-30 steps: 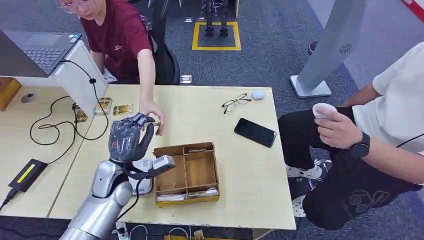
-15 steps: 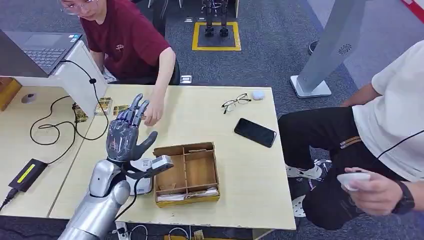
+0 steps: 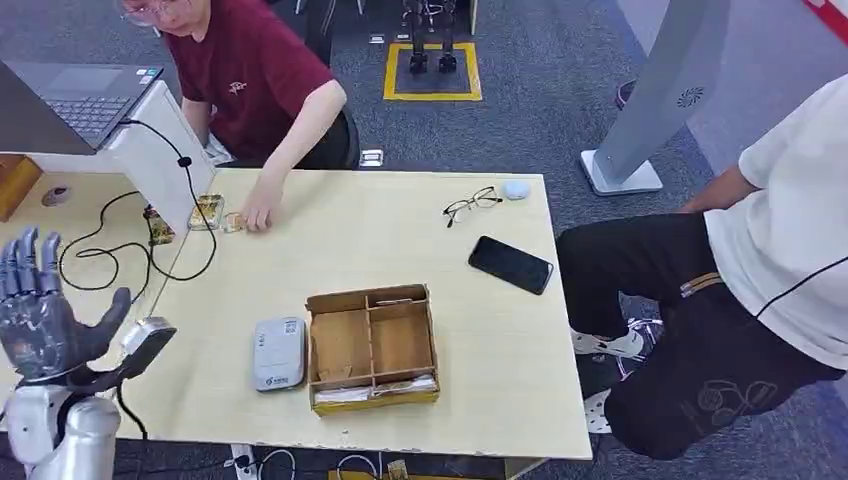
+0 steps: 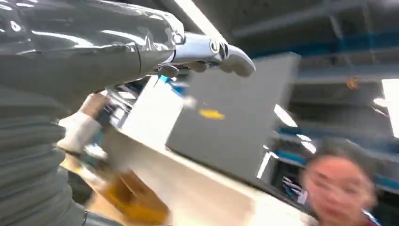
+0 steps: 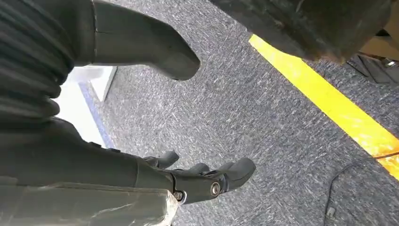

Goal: Pass the card to the sensor for recognition and then transmit it.

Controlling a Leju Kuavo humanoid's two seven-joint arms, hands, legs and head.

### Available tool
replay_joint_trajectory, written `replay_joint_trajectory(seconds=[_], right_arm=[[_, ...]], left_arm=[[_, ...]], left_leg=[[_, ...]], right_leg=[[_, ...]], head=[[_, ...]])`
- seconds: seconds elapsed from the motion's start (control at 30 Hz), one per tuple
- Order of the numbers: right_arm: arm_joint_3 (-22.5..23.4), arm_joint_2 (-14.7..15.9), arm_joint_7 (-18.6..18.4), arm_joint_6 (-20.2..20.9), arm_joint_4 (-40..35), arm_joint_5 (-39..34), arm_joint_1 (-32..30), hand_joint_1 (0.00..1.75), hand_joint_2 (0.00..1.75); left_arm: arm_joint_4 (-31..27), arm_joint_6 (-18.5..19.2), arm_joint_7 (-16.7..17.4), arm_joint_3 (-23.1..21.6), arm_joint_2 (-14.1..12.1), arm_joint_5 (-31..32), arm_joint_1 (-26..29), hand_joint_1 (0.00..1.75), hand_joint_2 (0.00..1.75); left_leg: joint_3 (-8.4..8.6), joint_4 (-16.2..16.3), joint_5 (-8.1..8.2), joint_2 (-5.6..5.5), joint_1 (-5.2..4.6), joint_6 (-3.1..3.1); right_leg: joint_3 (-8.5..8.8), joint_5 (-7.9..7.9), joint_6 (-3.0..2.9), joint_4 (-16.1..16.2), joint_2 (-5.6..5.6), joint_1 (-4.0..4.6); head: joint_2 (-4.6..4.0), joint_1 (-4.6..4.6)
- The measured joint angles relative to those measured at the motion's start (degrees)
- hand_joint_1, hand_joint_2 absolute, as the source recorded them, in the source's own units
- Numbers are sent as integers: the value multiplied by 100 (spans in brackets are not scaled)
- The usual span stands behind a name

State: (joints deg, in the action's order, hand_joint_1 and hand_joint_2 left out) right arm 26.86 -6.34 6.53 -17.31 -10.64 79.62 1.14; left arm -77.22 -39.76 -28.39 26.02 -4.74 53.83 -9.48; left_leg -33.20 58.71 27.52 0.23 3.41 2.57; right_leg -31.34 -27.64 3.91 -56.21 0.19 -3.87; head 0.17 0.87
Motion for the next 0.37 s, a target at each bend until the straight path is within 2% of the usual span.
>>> replay_joint_trajectory(seconds=[0.2,0.27,0.33,0.37], right_arm=[[105,0,-33,-35,0,-90,-56,0,175],[149,0,-39,-37,0,-105,-54,0,175],[177,-2,-39,-37,0,-107,-57,0,175],[184,0,-39,-37,0,-107,-60,0,175]], left_arm=[[-28,-4,-153,1700,-151,-386,561,0,175],[233,-4,-133,2220,-225,-296,638,0,175],[615,-4,-344,2784,-289,-277,676,0,175],[681,-4,-376,2894,-289,-277,687,0,175]], left_leg=[[-1,0,5,-3,1,5],[0,-3,5,-3,1,6],[4,-3,5,0,1,6],[3,-2,5,0,1,6]], right_leg=[[-6,-6,-1,2,-9,0],[-2,-6,-1,2,-9,1],[-5,-7,-2,2,-5,1],[-5,-7,-2,2,-5,1]], head=[[0,2],[0,2],[0,7],[0,13]])
